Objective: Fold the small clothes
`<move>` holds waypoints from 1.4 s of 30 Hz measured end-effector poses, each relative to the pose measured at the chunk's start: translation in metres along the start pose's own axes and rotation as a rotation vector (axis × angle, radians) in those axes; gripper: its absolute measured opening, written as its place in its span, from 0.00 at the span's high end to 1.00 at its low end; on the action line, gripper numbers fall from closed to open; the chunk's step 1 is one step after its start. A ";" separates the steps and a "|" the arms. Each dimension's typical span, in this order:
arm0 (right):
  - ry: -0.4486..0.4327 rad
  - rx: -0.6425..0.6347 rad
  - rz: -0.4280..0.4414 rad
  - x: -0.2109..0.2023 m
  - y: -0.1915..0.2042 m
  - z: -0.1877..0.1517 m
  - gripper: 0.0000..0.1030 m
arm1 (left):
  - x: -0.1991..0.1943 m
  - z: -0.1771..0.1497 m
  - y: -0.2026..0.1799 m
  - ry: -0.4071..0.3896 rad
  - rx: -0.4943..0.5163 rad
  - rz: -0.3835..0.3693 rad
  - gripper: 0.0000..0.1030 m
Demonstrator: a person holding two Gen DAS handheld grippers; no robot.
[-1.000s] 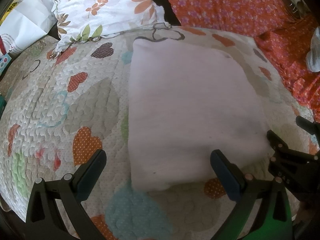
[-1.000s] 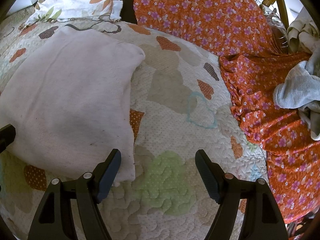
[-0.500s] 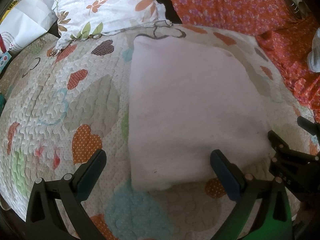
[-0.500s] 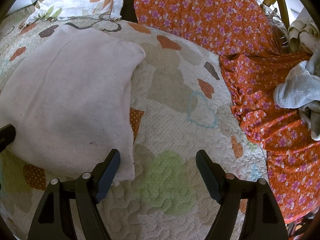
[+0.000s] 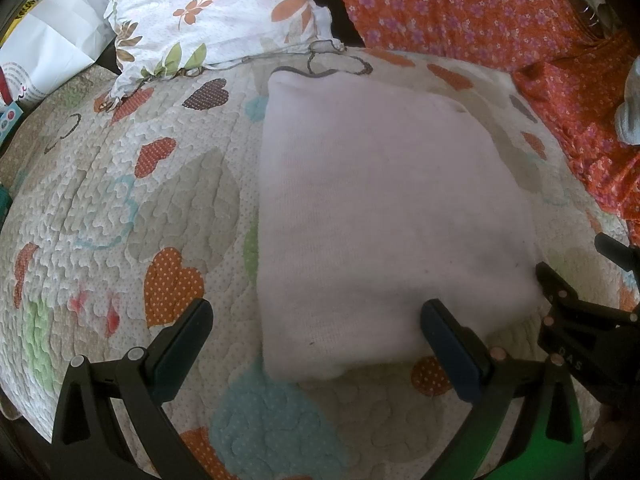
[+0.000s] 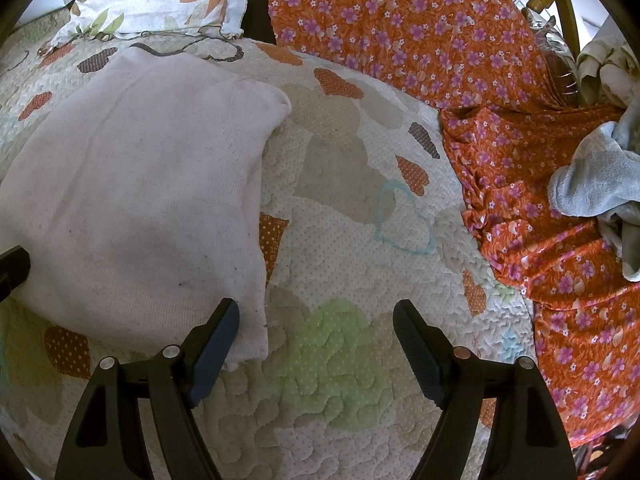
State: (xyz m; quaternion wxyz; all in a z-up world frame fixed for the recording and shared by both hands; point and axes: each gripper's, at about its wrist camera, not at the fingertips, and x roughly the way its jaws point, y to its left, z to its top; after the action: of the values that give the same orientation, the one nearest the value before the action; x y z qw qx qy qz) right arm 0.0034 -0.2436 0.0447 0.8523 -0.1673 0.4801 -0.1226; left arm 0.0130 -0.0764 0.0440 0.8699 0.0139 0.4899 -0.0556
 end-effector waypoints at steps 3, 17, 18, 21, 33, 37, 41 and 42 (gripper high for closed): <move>0.001 0.000 0.000 0.000 0.000 0.000 0.19 | 0.002 -0.002 0.002 0.007 -0.002 -0.001 0.00; 0.004 0.003 0.002 0.001 0.001 -0.002 0.18 | 0.005 -0.003 0.002 0.016 -0.008 -0.002 0.00; 0.004 0.003 0.002 0.001 0.001 -0.002 0.18 | 0.005 -0.003 0.002 0.016 -0.007 -0.002 0.00; 0.007 0.004 -0.001 0.001 0.000 -0.004 0.17 | 0.005 -0.003 0.002 0.016 -0.006 -0.002 0.00; 0.019 -0.001 0.003 0.006 -0.010 -0.003 0.15 | 0.004 -0.002 0.003 0.014 -0.007 0.001 0.00; 0.020 0.002 0.004 0.006 -0.010 -0.002 0.15 | 0.005 -0.002 0.003 0.015 -0.010 -0.002 0.00; 0.023 0.008 0.005 0.006 -0.014 -0.002 0.14 | 0.005 -0.001 0.002 0.017 -0.012 -0.001 0.00; 0.024 0.008 0.007 0.007 -0.014 -0.001 0.14 | 0.005 -0.001 0.002 0.016 -0.012 -0.001 0.00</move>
State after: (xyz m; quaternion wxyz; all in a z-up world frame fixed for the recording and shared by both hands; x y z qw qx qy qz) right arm 0.0050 -0.2593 0.0443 0.8477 -0.1607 0.4902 -0.1238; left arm 0.0152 -0.0752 0.0388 0.8659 0.0087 0.4974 -0.0531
